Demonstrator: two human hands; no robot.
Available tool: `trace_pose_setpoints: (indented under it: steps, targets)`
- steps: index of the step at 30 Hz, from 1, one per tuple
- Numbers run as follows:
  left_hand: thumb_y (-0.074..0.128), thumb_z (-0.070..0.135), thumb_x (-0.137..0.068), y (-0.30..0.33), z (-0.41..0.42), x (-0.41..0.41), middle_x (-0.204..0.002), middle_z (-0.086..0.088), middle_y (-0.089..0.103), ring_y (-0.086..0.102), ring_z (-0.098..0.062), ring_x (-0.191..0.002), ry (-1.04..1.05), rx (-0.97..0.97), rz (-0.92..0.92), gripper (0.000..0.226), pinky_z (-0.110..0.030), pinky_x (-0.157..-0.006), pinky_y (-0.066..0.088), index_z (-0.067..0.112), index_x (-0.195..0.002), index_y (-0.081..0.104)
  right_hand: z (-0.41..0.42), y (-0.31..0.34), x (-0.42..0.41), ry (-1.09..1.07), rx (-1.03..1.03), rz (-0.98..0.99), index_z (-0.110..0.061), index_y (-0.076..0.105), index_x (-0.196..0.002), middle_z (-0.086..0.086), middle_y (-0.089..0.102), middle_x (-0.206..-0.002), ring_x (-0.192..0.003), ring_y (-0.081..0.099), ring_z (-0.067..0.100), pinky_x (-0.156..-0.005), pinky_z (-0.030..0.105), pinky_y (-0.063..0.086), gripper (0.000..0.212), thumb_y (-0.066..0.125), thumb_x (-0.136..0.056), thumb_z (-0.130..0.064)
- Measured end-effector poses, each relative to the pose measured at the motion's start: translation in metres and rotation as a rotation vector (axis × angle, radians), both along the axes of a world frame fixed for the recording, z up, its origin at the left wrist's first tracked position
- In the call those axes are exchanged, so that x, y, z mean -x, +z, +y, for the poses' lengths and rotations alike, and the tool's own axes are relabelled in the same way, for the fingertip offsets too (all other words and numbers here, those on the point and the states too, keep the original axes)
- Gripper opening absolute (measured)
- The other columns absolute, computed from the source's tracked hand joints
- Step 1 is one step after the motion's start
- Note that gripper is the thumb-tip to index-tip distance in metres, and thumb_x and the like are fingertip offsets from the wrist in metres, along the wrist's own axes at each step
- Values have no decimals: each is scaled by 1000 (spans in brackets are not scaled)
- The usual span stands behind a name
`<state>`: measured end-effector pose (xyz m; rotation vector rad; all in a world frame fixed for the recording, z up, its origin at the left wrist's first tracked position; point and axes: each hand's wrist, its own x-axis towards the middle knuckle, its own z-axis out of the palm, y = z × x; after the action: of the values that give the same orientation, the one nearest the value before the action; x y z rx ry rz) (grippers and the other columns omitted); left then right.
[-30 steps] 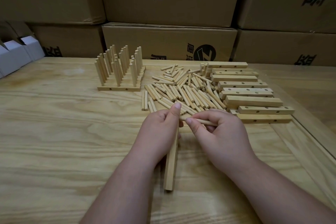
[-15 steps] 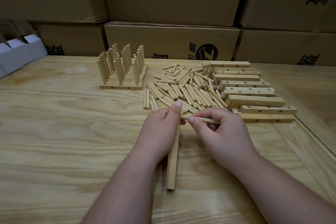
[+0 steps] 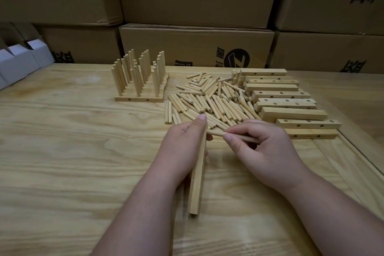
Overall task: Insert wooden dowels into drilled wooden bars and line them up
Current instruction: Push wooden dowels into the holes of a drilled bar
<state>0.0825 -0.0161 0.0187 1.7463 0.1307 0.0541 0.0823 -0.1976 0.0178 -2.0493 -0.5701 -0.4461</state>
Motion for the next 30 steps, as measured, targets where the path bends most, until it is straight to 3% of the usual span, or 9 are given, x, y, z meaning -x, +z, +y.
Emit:
trace_pose_setpoints:
  steps: [4,7,12,16,20,25,30]
  targets:
    - [47,63,-97,-2,-1,0,-53,4,65,60,-4,-46,-52,-15,-3,57,-25,-56,42,16,-78,73,3,0,2,-10,27,38,-39,75,-93,-23,70,-86,-86,67,-3,-70,7,48,14,78,-83,-29]
    - [45,67,-97,-3,-2,-1,-55,3,68,63,-4,-49,-84,-57,-19,50,-27,-61,44,32,-74,75,2,3,2,-12,7,35,-40,75,-88,-22,72,-86,-85,68,-3,-68,7,48,14,79,-83,-27]
    - [44,69,-95,-5,-5,-1,-58,8,70,62,2,-51,-102,-126,-42,47,-27,-61,42,40,-71,73,0,2,1,-38,-6,75,-35,77,-86,-24,71,-86,-83,68,-2,-68,10,51,10,79,-83,-25]
    - [44,68,-96,-6,-5,-3,-60,14,68,62,-2,-59,-63,-157,-67,49,-28,-63,42,35,-70,71,9,3,3,-80,-18,41,-41,72,-81,-25,71,-85,-81,68,-3,-70,14,54,18,79,-84,-24]
    - [47,66,-96,-7,-4,-3,-59,12,66,60,1,-57,-69,-149,-69,52,-28,-63,42,28,-70,71,10,3,5,-88,-17,77,-41,71,-79,-24,71,-81,-77,68,-1,-66,16,55,17,78,-84,-27]
    - [46,67,-95,-6,-3,-1,-60,7,70,62,0,-54,-110,-145,-58,43,-27,-61,43,38,-76,72,6,4,5,-76,-24,133,-33,76,-80,-19,72,-77,-74,69,1,-62,13,52,8,79,-84,-26]
    - [47,68,-95,-6,-3,0,-60,10,67,62,0,-56,-79,-138,-55,44,-28,-62,44,38,-74,72,12,2,6,-112,-39,121,-36,74,-78,-21,71,-77,-74,68,2,-61,17,54,11,78,-84,-27]
